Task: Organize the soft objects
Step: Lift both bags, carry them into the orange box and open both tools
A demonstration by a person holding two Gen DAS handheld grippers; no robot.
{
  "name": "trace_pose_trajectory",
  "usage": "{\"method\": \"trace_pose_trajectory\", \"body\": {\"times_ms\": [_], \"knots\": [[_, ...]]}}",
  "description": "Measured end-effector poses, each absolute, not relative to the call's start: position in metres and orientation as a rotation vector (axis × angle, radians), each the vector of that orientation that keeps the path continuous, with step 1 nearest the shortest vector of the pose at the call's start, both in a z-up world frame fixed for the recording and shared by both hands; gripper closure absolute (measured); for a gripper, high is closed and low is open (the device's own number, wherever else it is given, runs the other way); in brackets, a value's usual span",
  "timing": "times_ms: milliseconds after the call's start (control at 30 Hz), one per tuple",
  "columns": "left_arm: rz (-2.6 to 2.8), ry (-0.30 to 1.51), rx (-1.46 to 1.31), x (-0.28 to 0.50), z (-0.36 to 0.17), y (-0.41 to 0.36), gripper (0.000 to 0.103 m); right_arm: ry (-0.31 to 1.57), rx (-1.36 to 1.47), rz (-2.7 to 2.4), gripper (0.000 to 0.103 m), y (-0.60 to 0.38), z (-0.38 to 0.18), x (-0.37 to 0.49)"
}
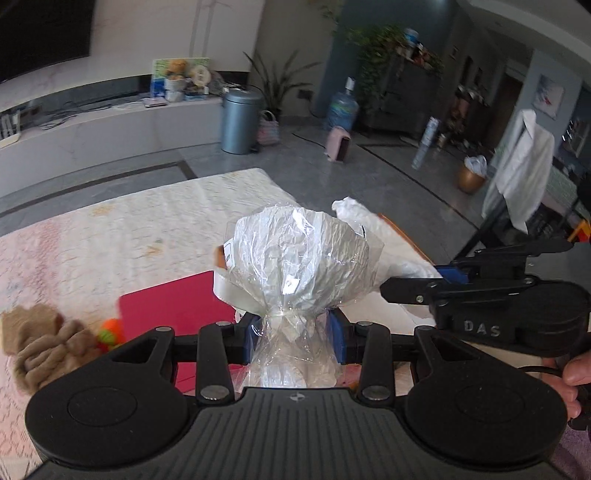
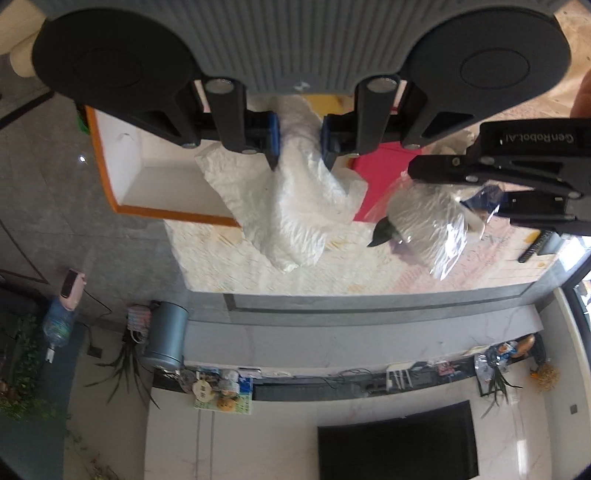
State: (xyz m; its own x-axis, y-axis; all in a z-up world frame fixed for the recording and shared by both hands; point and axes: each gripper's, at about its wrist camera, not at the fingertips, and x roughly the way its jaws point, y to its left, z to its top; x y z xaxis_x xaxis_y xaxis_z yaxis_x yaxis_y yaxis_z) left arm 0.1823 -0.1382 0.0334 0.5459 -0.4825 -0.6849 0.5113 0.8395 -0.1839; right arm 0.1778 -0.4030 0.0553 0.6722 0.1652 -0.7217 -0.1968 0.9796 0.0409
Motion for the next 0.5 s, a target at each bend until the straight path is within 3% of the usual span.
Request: {"method": "trace_pose_trajectory", "body": {"times_ms": [500], "knots": [[-0.662, 0.923, 0.308, 0.227, -0.024, -0.220, 0.059, 1.007, -0.084, 0.137, 0.082, -0.461, -0.028, 0.239]]}}
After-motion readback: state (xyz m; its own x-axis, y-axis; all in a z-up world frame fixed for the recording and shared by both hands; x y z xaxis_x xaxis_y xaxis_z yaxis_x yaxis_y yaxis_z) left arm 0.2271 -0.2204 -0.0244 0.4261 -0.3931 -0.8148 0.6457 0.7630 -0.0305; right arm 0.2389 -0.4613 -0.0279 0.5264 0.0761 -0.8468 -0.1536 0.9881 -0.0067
